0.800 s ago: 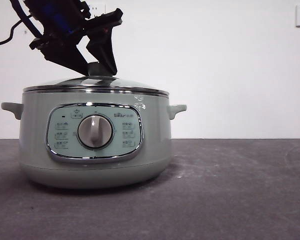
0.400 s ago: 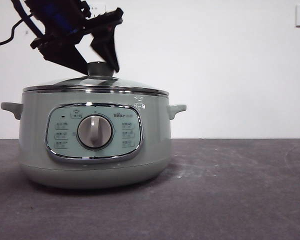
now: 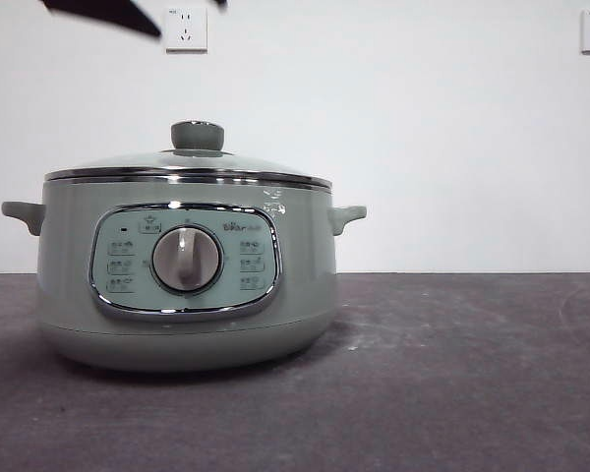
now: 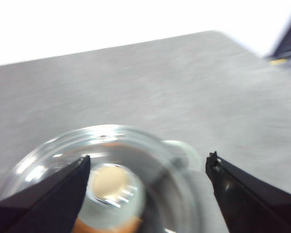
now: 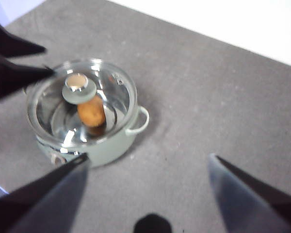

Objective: Pick up the potato,open the lid,put the potato in the pot,close the lid

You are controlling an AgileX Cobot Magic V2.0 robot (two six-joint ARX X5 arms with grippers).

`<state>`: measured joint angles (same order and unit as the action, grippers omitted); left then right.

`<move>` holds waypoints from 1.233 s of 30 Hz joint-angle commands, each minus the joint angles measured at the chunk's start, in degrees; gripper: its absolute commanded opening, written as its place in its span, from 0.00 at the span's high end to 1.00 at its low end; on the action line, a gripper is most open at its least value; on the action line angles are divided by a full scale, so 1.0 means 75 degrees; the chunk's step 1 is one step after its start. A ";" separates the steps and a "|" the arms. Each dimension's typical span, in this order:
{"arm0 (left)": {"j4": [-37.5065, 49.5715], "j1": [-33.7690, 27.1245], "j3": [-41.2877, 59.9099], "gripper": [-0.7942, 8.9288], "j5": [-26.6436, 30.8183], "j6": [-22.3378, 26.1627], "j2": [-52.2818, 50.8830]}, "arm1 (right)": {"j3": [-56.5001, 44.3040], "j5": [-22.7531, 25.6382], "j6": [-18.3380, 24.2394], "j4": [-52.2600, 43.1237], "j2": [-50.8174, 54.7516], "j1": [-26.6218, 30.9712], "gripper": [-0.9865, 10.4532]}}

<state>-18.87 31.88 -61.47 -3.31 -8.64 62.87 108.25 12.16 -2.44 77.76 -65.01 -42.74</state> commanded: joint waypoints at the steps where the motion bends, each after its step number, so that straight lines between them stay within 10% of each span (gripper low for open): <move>1: -0.0350 0.0082 0.0029 0.65 -0.0519 -0.0041 -0.0676 | -0.0673 0.0006 -0.0093 -0.0213 0.0181 -0.0009 0.80; 5: -0.0793 0.0122 0.0029 0.93 -0.0720 0.0099 -0.1478 | -0.1871 0.0003 -0.0087 -0.1177 0.0717 -0.0009 0.89; 21: -0.1632 0.0595 0.1609 0.93 0.1218 0.1107 -0.3427 | -0.8533 0.0003 -0.0157 -0.6645 0.4112 -0.0009 0.92; 37: -0.2518 0.0775 0.3290 0.92 0.1212 0.0350 -0.4016 | -0.9413 0.0023 -0.0530 -0.6473 0.4564 -0.0009 0.91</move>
<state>-37.93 37.54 -37.06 5.80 -5.30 32.69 38.06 12.21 -5.65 29.61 -30.87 -42.74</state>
